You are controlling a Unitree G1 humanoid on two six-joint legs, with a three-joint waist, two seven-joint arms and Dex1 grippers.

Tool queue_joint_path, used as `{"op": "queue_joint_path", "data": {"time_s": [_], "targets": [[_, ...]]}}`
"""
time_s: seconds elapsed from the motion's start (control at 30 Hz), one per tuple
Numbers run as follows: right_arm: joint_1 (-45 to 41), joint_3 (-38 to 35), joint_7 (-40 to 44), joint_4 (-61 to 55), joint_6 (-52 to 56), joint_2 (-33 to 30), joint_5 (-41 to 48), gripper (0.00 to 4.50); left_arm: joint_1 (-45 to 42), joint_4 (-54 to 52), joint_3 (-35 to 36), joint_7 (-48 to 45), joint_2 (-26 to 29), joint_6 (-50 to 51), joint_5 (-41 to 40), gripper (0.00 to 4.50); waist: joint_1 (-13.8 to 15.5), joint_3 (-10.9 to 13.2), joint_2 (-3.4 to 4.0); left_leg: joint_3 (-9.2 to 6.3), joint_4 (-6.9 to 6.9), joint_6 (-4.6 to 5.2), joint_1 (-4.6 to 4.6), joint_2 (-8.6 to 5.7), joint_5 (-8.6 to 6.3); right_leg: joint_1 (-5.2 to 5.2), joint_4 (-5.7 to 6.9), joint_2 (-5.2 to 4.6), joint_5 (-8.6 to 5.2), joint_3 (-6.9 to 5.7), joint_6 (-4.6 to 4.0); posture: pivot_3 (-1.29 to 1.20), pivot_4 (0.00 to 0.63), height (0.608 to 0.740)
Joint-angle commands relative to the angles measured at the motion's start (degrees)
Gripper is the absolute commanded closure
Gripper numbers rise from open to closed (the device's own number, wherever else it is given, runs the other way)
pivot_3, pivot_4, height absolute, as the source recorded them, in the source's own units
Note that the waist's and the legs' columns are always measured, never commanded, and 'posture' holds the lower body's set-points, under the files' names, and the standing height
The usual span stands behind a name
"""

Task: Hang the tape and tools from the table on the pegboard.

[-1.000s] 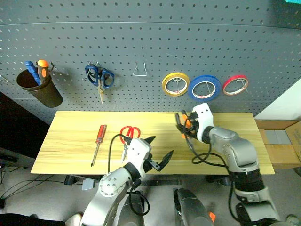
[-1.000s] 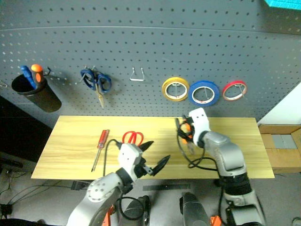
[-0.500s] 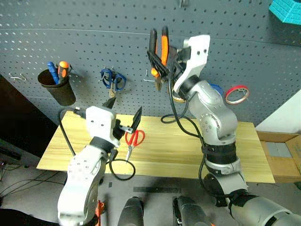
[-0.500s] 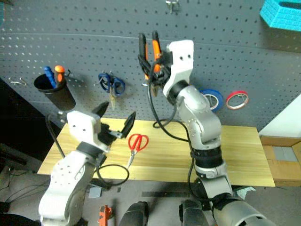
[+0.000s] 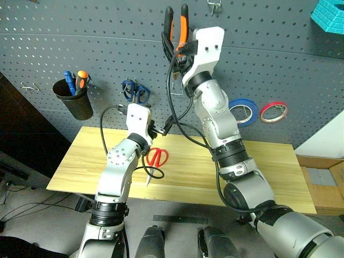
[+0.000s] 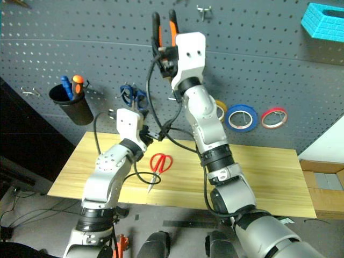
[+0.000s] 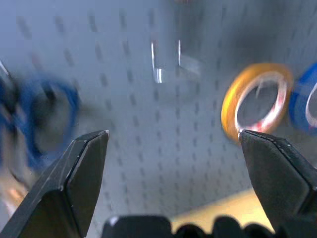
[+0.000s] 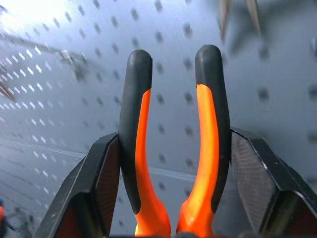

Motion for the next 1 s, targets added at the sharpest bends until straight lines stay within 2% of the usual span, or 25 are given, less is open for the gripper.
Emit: {"op": "queue_joint_path", "data": {"time_s": [0.03, 0.13, 0.43, 0.7, 0.97, 1.0], "targets": [[-4.4, -0.3, -2.2, 4.0, -7.7, 1.2, -1.4, 1.76, -4.5, 2.1, 0.6, -0.6, 0.1, -2.5, -0.4, 0.00, 0.1, 0.0, 0.03, 0.00, -0.01, 0.00, -0.01, 0.00, 0.00, -0.02, 0.00, 0.00, 0.00, 0.01, 0.00, 0.20, 0.157, 0.740], [-5.2, -0.7, -3.8, 9.2, -11.6, 0.8, -2.2, 1.76, -5.7, 2.6, 0.4, -1.6, 0.8, -1.7, -0.9, 0.00, 0.2, 0.3, 0.09, -0.02, -0.02, 0.02, 0.00, 0.00, -0.01, -0.01, -0.01, 0.01, 0.00, 0.00, 0.00, 0.22, 0.212, 0.740], [-6.1, -2.0, -6.3, 13.0, -14.4, 0.8, -1.5, 1.76, -5.4, -0.2, 0.0, -2.3, 1.2, 2.1, -1.3, 0.00, 0.2, 3.5, 0.21, -0.11, 0.06, 0.07, 0.06, 0.00, 0.02, 0.01, 0.29, 0.01, -0.01, -0.03, 0.00, 0.24, 0.285, 0.740], [-0.8, -0.7, -6.7, 12.0, -12.6, 1.5, -2.4, 1.76, -6.9, 0.5, -0.3, -2.8, 1.2, 3.0, -1.0, 0.00, 0.1, 4.7, 0.23, -0.25, 0.14, 0.11, 0.10, -0.01, 0.07, 0.03, 0.47, 0.01, -0.01, -0.15, 0.00, 0.23, 0.296, 0.740], [5.0, 3.4, -5.1, 8.4, -7.6, 0.7, -4.5, 1.76, -7.5, 2.7, 0.0, -2.7, 1.0, 1.1, -0.6, 0.00, 0.3, 4.8, 0.27, -0.30, 0.16, 0.11, 0.07, -0.03, 0.07, 0.04, 0.43, -0.01, -0.02, -0.21, 0.00, 0.20, 0.271, 0.740], [5.7, 4.0, -4.2, 7.9, -6.6, 0.4, -4.6, 1.41, -7.8, 3.4, -0.1, -2.7, 0.8, 0.6, -0.5, 0.00, 0.3, 4.8, 0.28, -0.30, 0.15, 0.11, 0.07, -0.03, 0.07, 0.06, 0.40, -0.02, -0.02, -0.21, 0.00, 0.20, 0.267, 0.740]]}}
